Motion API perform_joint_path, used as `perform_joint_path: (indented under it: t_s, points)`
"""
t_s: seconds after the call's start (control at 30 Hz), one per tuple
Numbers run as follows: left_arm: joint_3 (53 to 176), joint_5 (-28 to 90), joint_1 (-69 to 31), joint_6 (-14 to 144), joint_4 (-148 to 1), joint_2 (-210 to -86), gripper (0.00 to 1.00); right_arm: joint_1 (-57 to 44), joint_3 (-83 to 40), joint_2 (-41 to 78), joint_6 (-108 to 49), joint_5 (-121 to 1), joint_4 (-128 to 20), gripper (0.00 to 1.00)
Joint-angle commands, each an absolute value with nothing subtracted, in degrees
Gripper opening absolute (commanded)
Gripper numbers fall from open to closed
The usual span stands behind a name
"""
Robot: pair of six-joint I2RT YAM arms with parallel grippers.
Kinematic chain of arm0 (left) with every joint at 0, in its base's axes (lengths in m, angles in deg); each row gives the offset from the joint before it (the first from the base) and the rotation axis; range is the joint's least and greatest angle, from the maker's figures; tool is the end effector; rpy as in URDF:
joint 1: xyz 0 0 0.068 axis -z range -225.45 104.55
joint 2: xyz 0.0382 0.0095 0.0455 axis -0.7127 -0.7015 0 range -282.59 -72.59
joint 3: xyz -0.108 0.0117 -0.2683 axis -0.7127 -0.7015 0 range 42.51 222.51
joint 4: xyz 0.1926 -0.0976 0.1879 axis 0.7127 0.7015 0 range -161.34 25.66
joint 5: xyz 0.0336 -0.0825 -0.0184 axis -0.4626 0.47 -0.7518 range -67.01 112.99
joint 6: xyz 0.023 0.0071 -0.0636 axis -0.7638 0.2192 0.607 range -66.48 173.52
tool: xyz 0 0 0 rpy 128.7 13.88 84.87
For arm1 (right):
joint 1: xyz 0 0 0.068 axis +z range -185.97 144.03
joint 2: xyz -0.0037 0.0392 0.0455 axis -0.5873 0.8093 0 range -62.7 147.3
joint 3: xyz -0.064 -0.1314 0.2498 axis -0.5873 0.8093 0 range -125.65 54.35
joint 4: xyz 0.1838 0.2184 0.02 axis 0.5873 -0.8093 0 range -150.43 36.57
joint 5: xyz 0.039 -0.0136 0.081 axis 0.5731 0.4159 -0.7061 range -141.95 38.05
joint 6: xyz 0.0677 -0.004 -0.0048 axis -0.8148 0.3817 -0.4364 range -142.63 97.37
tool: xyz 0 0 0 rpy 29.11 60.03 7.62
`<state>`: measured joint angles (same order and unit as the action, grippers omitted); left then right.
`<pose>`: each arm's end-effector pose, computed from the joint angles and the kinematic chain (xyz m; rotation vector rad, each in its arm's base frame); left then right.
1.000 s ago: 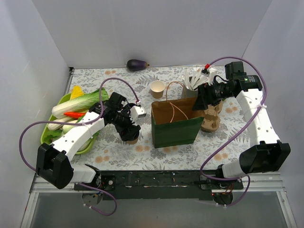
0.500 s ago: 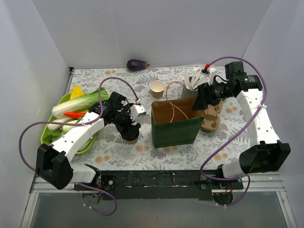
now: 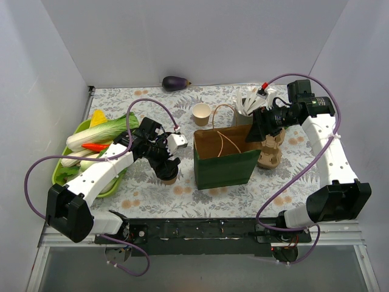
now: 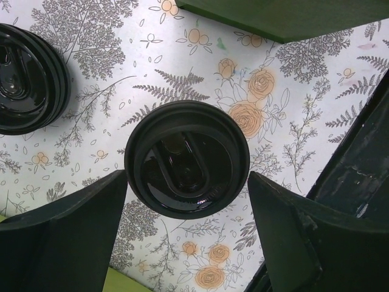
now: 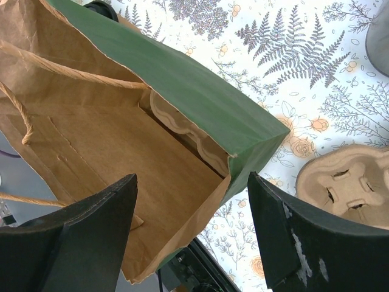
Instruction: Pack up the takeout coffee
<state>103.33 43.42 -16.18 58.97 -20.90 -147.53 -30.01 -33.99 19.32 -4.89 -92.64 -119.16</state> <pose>0.2336 -0.1528 0.2639 0.6770 2.6677 -0.6581 0.2973 0.0668 0.3820 -0.7384 2.3222 0.8260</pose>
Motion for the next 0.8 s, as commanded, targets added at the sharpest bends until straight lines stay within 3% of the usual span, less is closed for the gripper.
perform_joint_path:
  t_s: [0.0,0.43,0.77]
  points:
    - [102.72,46.45,-16.01,56.68,-20.1,-146.69,0.81,-30.34,-34.07,19.39,-5.31,-93.96,-117.85,0.81]
    - [101.32,43.65,-15.92,58.26,-22.65,-148.09,0.81,-30.26,-34.95,20.45,-5.4,-94.75,-117.76,0.81]
    - [99.82,42.33,-15.92,56.68,-23.0,-148.09,0.74,-30.26,-34.77,20.19,-5.4,-94.58,-117.67,0.81]
